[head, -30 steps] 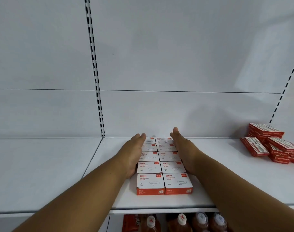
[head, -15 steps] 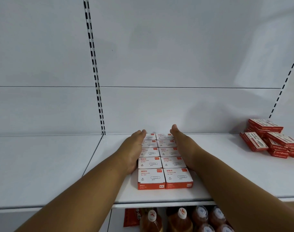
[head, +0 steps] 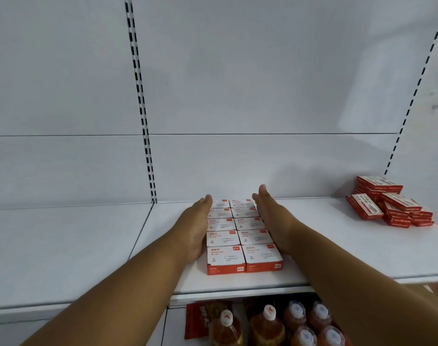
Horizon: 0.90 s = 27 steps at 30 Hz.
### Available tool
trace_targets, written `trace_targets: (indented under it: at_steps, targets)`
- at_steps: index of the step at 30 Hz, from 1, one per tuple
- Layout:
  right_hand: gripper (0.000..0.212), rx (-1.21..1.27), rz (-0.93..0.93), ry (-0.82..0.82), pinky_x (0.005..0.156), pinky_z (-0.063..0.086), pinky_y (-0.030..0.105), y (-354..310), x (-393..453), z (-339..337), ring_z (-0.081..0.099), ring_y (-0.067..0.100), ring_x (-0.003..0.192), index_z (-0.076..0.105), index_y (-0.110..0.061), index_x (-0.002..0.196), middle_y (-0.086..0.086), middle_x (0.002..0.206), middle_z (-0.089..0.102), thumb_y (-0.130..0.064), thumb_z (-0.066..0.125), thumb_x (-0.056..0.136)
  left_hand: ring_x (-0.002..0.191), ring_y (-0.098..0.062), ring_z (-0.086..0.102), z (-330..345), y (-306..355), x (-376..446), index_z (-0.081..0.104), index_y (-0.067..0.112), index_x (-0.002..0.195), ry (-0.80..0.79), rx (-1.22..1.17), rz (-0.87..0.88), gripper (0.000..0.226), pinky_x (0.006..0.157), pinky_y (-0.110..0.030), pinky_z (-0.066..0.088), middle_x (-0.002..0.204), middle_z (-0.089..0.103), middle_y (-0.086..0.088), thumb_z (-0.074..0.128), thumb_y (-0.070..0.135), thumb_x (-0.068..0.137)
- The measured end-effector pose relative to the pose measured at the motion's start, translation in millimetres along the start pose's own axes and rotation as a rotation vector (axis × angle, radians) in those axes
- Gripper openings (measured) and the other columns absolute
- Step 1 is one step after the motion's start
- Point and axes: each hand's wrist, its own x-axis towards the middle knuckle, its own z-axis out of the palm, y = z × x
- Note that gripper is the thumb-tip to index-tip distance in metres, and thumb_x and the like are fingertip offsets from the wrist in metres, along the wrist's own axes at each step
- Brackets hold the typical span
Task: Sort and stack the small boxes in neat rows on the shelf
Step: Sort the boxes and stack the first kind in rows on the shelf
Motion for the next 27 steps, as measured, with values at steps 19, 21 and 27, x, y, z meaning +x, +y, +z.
trace_targets:
  at_steps: [19, 21, 27]
  targets:
    - [0.046, -0.355, -0.226, 0.170, 0.091, 0.046, 0.033, 18, -13, -8, 0.058, 0.015, 0.106, 0.053, -0.027, 0.132, -0.005, 0.127, 0.060, -0.053, 0.032, 0.101, 0.113, -0.020, 0.063, -1, -9, -17, 0.043, 0.032, 0.145, 0.024, 0.552, 0.206, 0.046, 0.096, -0.042, 0.054, 0.143, 0.051, 0.005, 0.047, 0.038, 0.100]
    - [0.047, -0.336, -0.197, 0.148, 0.095, 0.050, 0.038, 20, -14, -9, 0.061, 0.017, 0.105, 0.053, -0.029, 0.131, -0.006, 0.122, 0.061, -0.056, 0.030, 0.100, 0.106, -0.020, 0.067, 2, -9, -19, 0.042, 0.033, 0.145, 0.032, 0.528, 0.193, 0.044, 0.091, -0.043, 0.057, 0.140, 0.054, 0.003, 0.046, 0.038, 0.101]
    - [0.049, -0.314, -0.223, 0.124, 0.096, 0.052, 0.042, 23, -14, -7, 0.063, 0.019, 0.105, 0.050, -0.033, 0.132, -0.007, 0.124, 0.061, -0.061, 0.030, 0.097, 0.086, -0.024, 0.075, 5, -11, -23, 0.050, 0.028, 0.138, 0.056, 0.291, 0.120, 0.039, 0.081, -0.051, 0.059, 0.116, 0.070, -0.004, 0.047, 0.039, 0.101]
